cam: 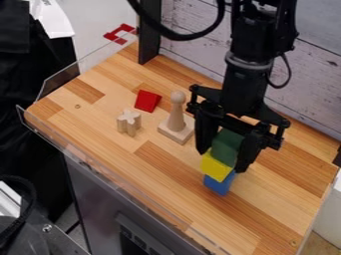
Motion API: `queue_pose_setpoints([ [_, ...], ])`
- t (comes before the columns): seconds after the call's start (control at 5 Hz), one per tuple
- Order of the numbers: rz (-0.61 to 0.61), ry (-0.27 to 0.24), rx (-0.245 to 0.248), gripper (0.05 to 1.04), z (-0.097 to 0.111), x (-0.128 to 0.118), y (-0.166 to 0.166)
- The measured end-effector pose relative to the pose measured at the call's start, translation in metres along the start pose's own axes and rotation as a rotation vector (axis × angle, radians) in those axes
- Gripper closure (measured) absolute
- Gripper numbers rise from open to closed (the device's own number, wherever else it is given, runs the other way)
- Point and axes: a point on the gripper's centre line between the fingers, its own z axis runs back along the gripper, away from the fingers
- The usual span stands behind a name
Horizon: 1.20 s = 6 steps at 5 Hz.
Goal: Move the cube on the left of table
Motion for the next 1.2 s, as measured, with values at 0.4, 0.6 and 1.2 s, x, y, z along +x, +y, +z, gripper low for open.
queue_pose_setpoints([
  [0.4, 0.058, -0.062, 0.003, 0.524, 0.022, 0.003, 0.008],
  [0.6, 0.147, -0.158, 0.002, 0.524, 0.063, 0.007, 0.030],
  [1.2, 0.367, -0.196, 0.000, 0.524, 0.069, 0.020, 0.141],
])
